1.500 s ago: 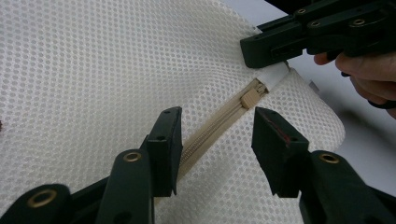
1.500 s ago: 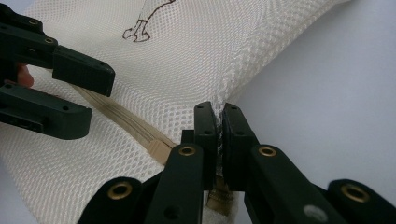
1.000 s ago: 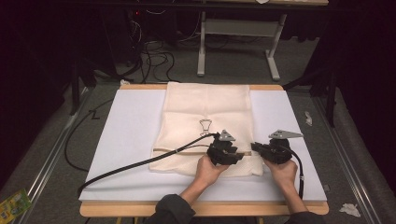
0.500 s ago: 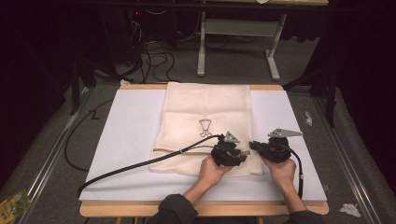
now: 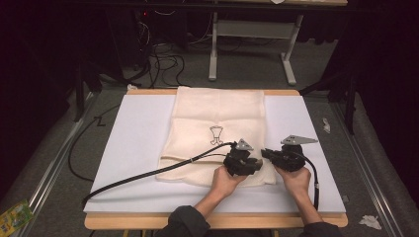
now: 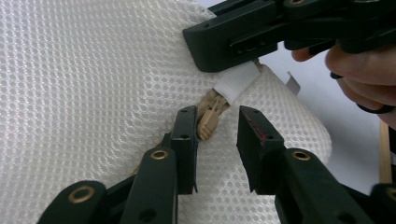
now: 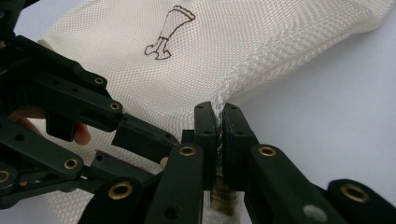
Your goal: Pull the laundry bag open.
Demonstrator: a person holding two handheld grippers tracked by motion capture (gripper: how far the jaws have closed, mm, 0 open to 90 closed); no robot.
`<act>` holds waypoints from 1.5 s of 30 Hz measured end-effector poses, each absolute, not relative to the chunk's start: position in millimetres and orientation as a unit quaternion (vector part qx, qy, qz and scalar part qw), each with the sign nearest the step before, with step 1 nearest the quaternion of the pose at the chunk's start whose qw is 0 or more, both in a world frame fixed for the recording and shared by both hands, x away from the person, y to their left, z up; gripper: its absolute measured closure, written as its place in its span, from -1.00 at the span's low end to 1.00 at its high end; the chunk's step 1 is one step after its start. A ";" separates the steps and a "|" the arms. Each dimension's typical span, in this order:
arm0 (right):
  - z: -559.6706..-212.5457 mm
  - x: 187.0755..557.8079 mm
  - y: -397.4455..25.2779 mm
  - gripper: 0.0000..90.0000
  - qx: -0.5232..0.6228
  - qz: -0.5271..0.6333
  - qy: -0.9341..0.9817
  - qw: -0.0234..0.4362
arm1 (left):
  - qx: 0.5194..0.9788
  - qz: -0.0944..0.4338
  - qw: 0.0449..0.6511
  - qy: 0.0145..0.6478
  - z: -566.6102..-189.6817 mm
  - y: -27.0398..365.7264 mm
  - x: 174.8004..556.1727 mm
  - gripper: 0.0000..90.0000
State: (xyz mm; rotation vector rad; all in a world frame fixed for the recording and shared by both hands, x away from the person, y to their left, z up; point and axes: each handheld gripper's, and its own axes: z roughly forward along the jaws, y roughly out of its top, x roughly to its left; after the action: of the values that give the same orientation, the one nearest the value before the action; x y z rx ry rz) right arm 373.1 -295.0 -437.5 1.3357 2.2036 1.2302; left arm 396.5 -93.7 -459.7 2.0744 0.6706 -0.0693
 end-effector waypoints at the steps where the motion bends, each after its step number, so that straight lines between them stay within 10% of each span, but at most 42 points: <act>1: -437.5 373.1 -295.0 0.94 0.463 0.426 0.764 0.143 | 0.843 -0.028 0.462 0.273 -459.7 -93.7 396.5 0.53; 45: -438.8 373.5 -295.7 0.94 0.462 0.427 0.765 0.140 | 0.840 -0.042 0.467 0.273 -462.6 -93.3 400.0 0.92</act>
State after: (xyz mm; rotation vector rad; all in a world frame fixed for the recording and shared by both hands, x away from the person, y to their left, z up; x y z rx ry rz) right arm 373.5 -295.7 -438.8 1.3360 2.2098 1.2331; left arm 400.0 -93.3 -462.6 2.0622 0.6697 -0.1041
